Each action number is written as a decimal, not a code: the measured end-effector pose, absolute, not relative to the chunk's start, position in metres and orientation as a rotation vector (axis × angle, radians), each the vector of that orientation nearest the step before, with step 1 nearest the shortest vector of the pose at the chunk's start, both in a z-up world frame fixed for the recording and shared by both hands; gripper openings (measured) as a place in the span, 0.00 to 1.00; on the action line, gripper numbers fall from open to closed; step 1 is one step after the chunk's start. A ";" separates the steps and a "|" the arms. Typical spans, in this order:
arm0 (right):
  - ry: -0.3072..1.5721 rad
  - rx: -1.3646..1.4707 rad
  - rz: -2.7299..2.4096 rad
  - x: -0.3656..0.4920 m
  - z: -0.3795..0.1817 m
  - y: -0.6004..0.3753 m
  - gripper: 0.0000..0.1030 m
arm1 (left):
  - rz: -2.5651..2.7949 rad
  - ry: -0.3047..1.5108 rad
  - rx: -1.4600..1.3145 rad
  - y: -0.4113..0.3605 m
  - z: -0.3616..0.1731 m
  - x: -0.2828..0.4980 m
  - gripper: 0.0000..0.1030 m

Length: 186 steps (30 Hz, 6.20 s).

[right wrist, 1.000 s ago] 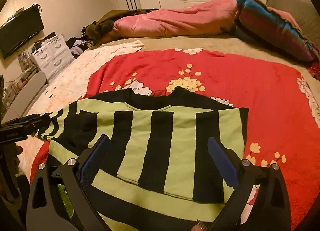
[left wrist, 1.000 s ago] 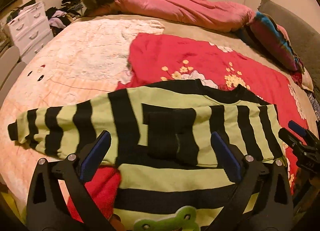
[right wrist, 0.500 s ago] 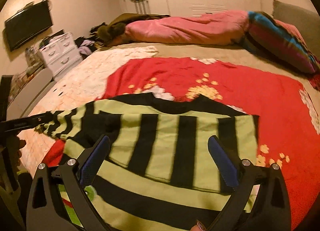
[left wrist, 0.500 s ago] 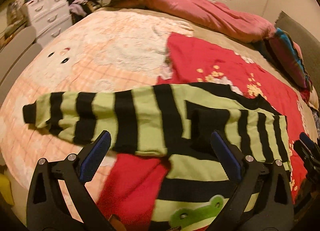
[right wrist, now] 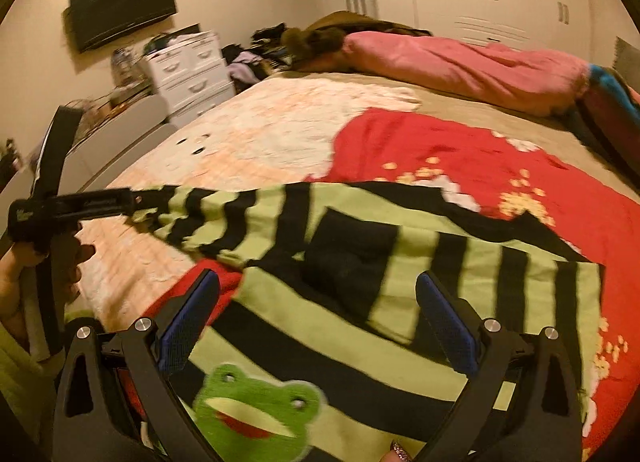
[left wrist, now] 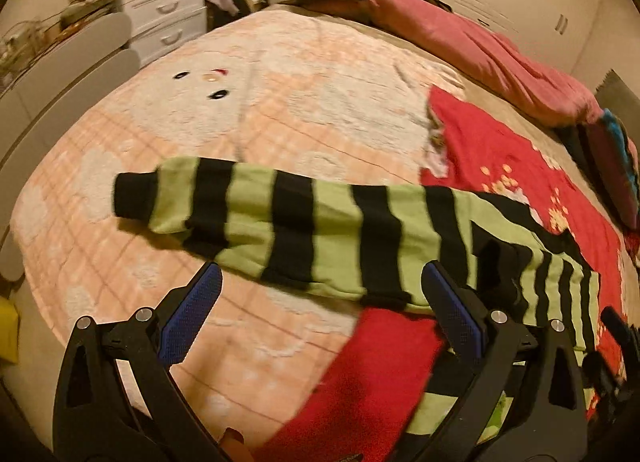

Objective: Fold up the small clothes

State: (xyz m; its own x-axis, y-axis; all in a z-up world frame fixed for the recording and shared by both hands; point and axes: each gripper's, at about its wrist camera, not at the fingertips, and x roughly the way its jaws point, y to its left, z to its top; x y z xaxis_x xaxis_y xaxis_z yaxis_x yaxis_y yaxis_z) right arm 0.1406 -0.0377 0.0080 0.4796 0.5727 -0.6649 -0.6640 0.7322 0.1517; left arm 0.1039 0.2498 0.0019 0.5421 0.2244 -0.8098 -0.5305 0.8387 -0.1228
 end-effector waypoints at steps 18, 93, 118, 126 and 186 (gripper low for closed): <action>0.799 -0.241 0.884 0.101 -0.004 0.049 0.95 | 0.682 0.843 -0.621 0.360 -0.040 0.046 0.91; 1.015 0.425 0.344 0.244 -0.045 -0.281 0.95 | -0.144 0.914 -0.508 0.013 -0.020 0.225 0.47; 1.057 0.628 0.568 0.250 -0.096 -0.201 0.94 | 0.297 0.874 -0.358 0.136 -0.035 0.176 0.52; 1.053 0.582 0.564 0.253 -0.107 -0.187 0.50 | 0.282 0.893 -0.370 0.133 -0.044 0.176 0.56; 0.966 0.387 0.249 0.270 -0.063 -0.268 0.46 | 0.195 0.964 -0.119 0.067 -0.080 0.210 0.61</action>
State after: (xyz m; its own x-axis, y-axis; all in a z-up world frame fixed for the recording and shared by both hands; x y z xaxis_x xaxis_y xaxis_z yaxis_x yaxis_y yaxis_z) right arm 0.2700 -0.2678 -0.0627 0.5479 0.3735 -0.7485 -0.0341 0.9040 0.4261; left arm 0.2097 0.0671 -0.0799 0.5546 0.1121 -0.8245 -0.2176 0.9760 -0.0136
